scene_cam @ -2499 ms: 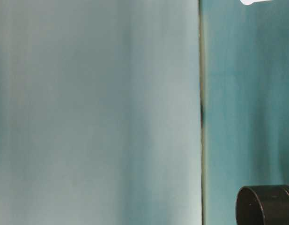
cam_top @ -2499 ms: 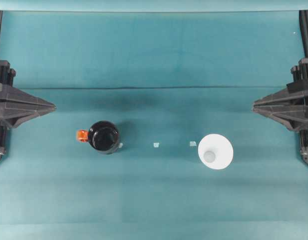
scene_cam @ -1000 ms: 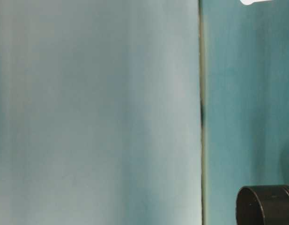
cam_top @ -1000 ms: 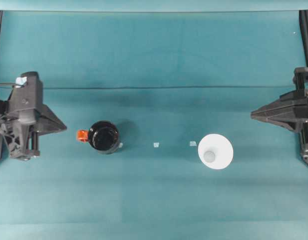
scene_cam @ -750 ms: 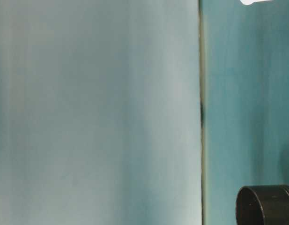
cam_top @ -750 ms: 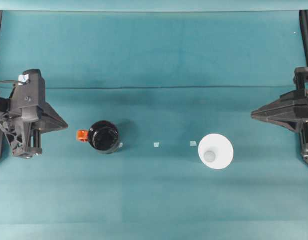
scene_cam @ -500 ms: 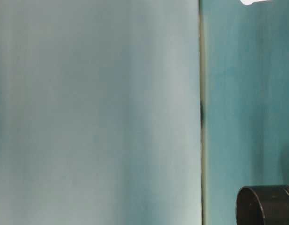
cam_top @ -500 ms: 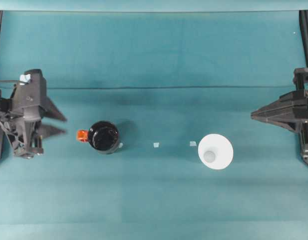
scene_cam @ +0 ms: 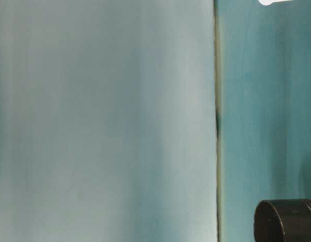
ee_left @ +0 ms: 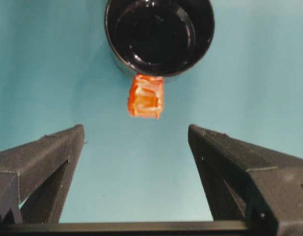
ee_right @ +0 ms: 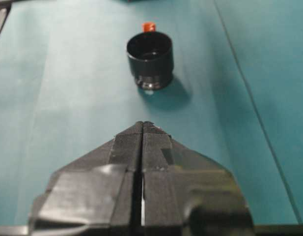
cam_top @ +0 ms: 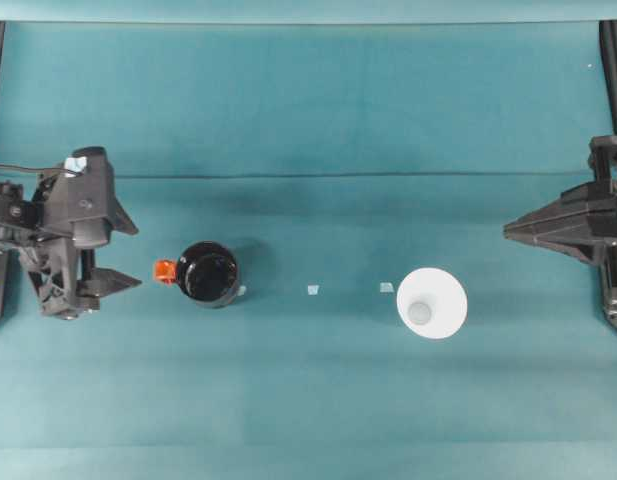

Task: Put the paper cup into the moved red handle cup holder.

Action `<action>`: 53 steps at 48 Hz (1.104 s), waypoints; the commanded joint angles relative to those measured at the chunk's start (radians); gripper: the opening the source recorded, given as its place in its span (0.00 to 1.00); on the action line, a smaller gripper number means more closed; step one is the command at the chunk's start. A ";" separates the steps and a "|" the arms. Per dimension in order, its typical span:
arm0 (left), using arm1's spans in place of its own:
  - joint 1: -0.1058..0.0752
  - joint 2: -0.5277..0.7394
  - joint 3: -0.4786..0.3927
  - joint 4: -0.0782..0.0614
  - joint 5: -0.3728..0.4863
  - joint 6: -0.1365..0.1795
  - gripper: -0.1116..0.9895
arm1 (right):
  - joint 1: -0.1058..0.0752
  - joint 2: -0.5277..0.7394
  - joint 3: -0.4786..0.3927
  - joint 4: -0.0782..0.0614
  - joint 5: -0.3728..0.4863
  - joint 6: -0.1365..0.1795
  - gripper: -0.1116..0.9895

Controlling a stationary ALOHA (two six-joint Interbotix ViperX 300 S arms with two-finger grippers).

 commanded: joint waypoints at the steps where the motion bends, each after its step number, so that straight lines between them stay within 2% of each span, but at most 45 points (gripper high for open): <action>1: 0.002 0.032 -0.021 0.002 -0.023 0.002 0.97 | 0.000 0.006 -0.023 0.002 -0.003 0.012 0.00; 11: 0.002 0.141 -0.031 0.002 -0.089 0.003 0.97 | 0.000 0.006 -0.023 0.002 -0.006 0.012 0.00; 21: 0.002 0.259 -0.052 0.002 -0.127 0.018 0.97 | -0.002 0.008 -0.023 0.003 -0.002 0.012 0.00; 29: 0.002 0.325 -0.066 0.002 -0.146 0.017 0.97 | 0.000 0.006 -0.023 0.003 0.018 0.012 0.00; 53: 0.002 0.337 -0.069 0.002 -0.130 0.017 0.96 | 0.000 0.000 -0.023 0.003 0.020 0.012 0.00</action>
